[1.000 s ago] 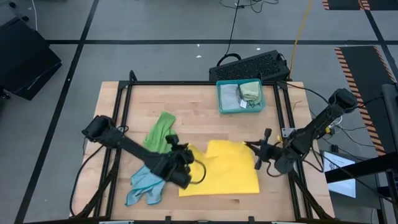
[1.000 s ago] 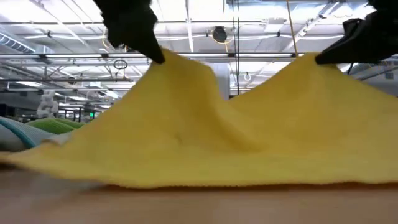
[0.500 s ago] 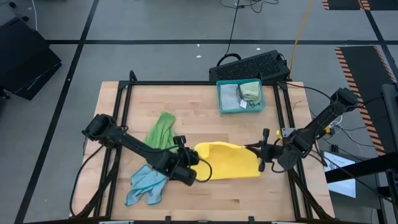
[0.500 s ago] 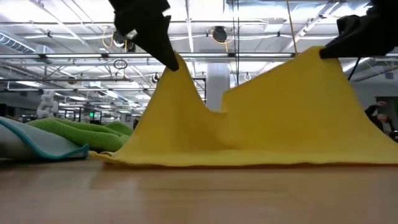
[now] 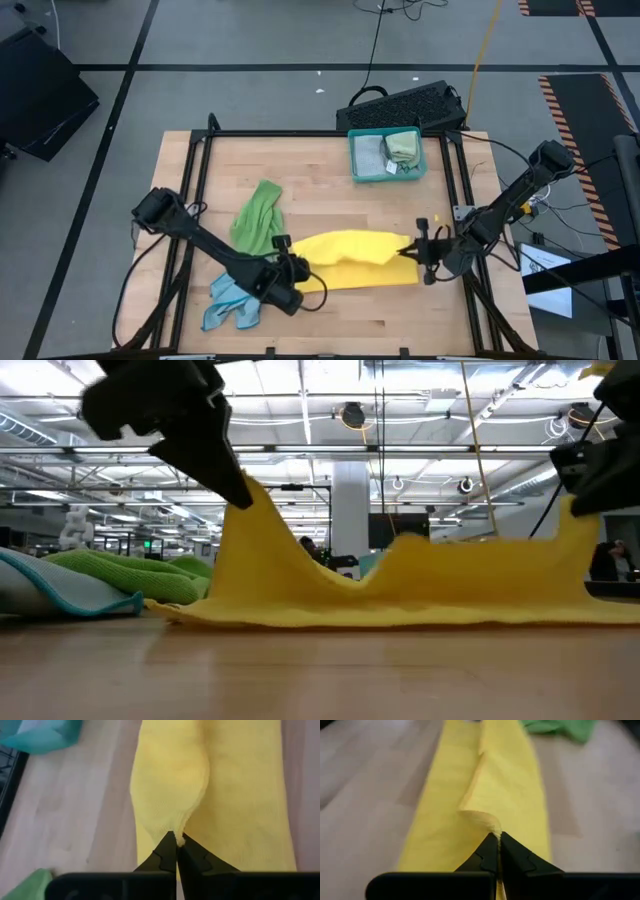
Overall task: Fold microfiber towels
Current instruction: Fold the yellow microfiber cloth
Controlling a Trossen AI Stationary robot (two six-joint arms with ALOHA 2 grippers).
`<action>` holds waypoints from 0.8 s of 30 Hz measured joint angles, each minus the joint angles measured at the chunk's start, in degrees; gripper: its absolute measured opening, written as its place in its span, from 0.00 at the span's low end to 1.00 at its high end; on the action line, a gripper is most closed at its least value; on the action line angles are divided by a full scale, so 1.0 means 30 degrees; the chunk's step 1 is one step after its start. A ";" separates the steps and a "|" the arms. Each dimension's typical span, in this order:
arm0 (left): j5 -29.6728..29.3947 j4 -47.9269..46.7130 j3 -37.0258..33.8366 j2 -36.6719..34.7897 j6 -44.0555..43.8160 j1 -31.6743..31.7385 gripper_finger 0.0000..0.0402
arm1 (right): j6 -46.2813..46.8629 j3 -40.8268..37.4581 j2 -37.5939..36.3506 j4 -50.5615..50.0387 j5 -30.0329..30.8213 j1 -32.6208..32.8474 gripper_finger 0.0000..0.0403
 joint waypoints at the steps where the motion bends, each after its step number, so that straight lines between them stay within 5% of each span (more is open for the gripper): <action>1: 0.0060 0.0044 -0.0143 -0.0004 -0.0044 -0.0090 0.01 | 0.0208 -0.0097 0.0000 -0.0014 -0.0563 0.0000 0.00; 9: 0.1565 0.0252 -0.1144 -0.0004 -0.1582 -0.0527 0.03 | 0.1640 -0.0754 -0.0003 -0.0229 -0.3864 0.0000 0.00; 24: 0.1972 0.2156 -0.1129 -0.0004 -0.1504 -0.1879 0.02 | 0.3433 -0.0792 -0.0036 -0.1503 -0.5573 -0.0001 0.00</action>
